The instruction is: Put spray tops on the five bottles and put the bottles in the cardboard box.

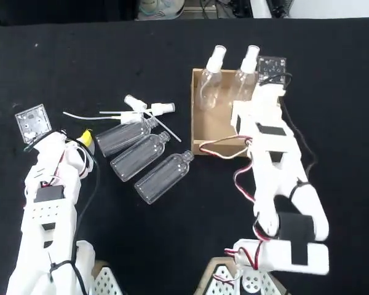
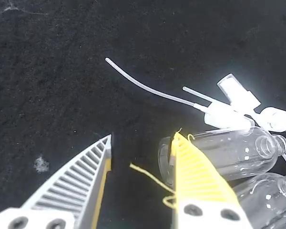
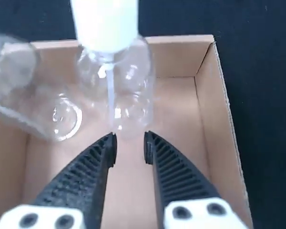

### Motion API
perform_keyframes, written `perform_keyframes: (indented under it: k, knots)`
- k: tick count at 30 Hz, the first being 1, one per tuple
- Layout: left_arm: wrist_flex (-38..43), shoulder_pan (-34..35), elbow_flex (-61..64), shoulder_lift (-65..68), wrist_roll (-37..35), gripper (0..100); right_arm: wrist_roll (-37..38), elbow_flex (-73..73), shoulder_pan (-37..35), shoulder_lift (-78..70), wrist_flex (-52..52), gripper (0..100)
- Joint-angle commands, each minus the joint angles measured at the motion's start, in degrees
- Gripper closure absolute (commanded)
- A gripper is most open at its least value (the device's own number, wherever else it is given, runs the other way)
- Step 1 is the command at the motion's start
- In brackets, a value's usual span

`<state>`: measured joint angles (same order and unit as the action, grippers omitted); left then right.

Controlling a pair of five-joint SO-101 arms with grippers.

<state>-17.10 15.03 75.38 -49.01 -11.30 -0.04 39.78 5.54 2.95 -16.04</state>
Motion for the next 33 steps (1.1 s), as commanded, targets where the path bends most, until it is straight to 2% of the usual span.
perform_keyframes:
  k: [1, 16, 29, 33]
  knots:
    - [1.0, 0.3, -0.9, -0.4, -0.4, 80, -0.5, -6.1, 1.4, -2.8, 0.0, 92.3]
    - [1.0, 0.2, -1.0, -0.4, -0.4, 80, 0.0, -14.5, 0.4, -13.2, 0.1, 92.1]
    - [1.0, 0.2, -1.1, -0.4, -0.4, 80, 0.0, -14.7, -2.1, -13.2, -0.4, 92.2]
    - [1.0, 0.2, -0.9, -0.4, -0.4, 80, -0.3, -11.6, -1.8, -8.7, -2.2, 92.3]
